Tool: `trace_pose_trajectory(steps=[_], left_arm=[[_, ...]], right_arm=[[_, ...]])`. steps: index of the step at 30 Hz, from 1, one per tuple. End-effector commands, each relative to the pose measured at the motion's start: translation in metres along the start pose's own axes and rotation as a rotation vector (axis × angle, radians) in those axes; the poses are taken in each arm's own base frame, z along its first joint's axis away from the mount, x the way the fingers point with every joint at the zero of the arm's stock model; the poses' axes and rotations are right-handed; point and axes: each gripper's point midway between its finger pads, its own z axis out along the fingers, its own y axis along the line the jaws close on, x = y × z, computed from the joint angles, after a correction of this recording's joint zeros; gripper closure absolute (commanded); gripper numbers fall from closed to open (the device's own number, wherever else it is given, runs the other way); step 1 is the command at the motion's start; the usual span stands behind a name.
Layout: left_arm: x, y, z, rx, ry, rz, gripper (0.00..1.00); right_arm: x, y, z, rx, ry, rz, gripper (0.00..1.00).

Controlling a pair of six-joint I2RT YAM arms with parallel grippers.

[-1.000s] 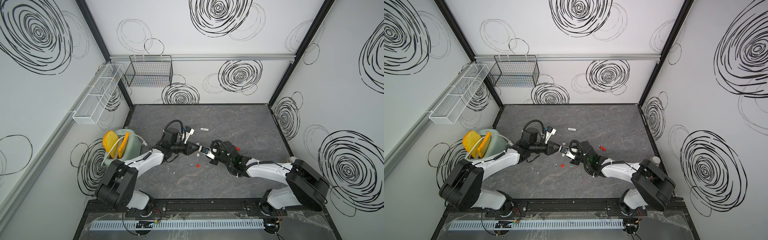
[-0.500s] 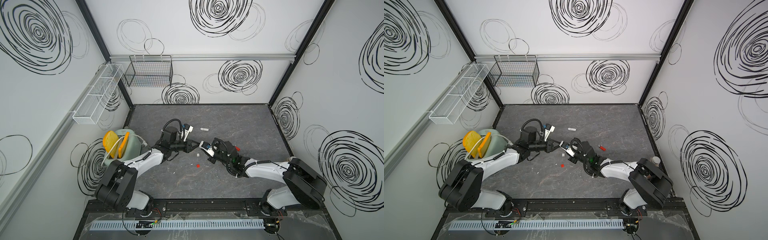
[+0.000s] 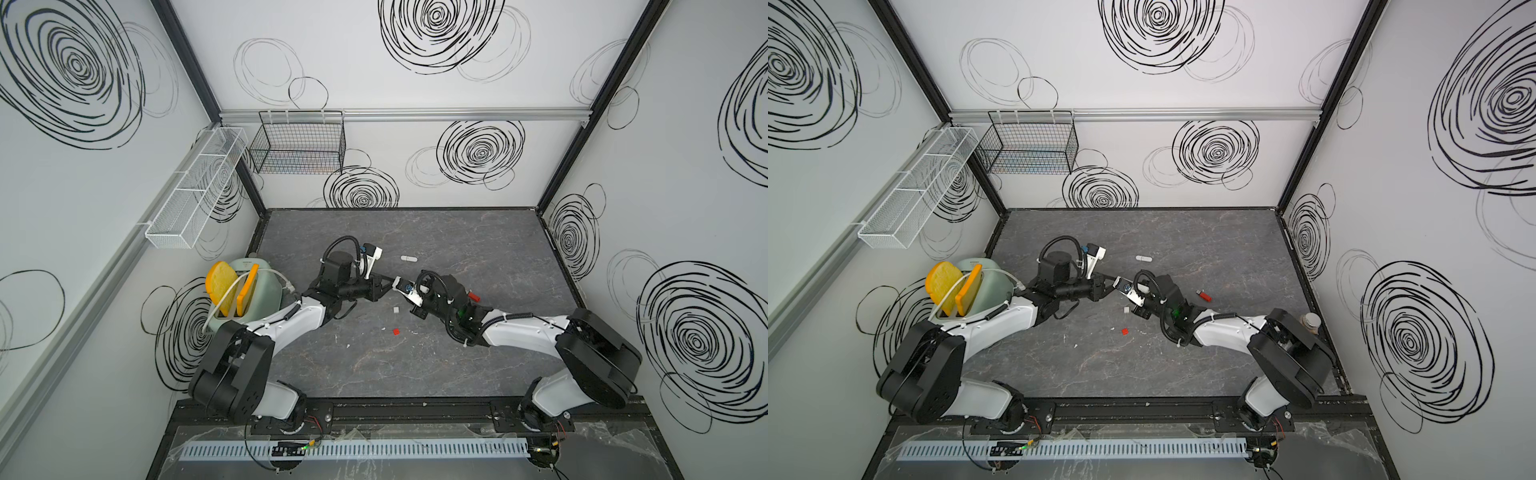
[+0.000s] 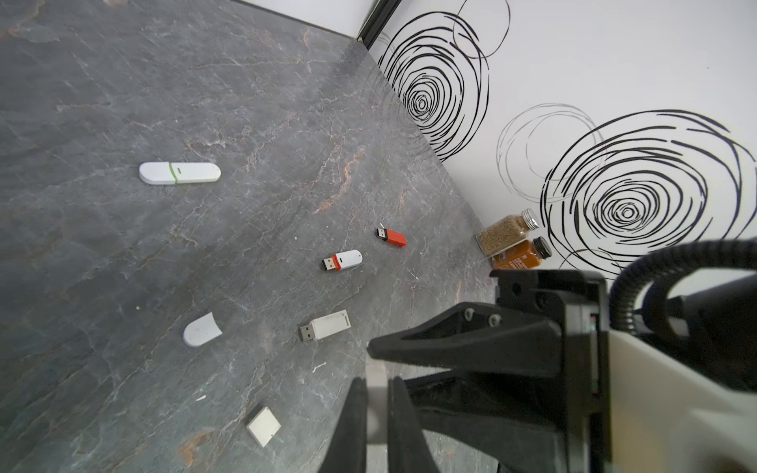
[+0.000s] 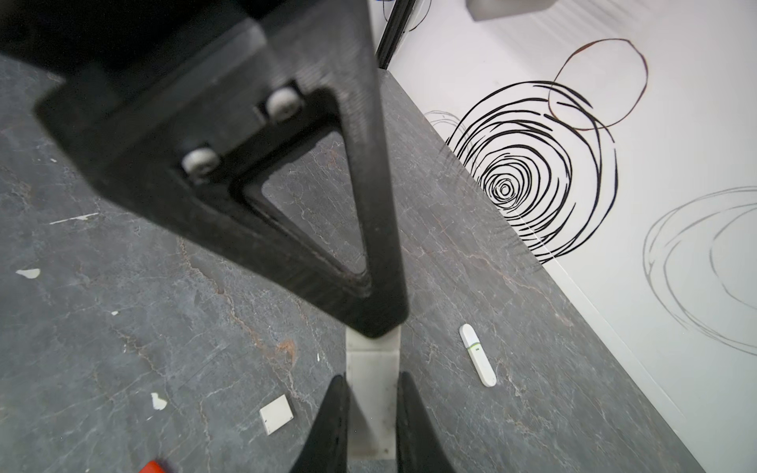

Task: Close the usb drive cover
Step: Close the cover of the USB drive.

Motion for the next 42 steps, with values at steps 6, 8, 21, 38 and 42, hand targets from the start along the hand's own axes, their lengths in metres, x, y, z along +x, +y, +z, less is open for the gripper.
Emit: trace_pose_trajectory(steps=[6,8,21,38,42], left_arm=[[0.038,-0.019,0.006,0.099,0.132,-0.023,1.0],[0.039,-0.019,0.007,0.099,0.138,-0.023,1.0],[0.044,-0.02,0.009,0.101,0.15,-0.014,1.0],[0.045,-0.021,0.012,0.107,0.158,-0.025,1.0],[0.035,-0.02,0.01,0.101,0.13,-0.036,1.0]], right_arm=[[-0.124,-0.012,-0.021,-0.022,-0.399,-0.042,1.0],[-0.128,0.002,-0.019,-0.027,-0.406,-0.101,1.0],[-0.165,-0.025,-0.04,0.007,-0.536,-0.04,1.0],[-0.178,-0.033,-0.047,0.031,-0.587,-0.007,1.0],[-0.156,-0.028,-0.036,0.033,-0.498,-0.001,0.93]])
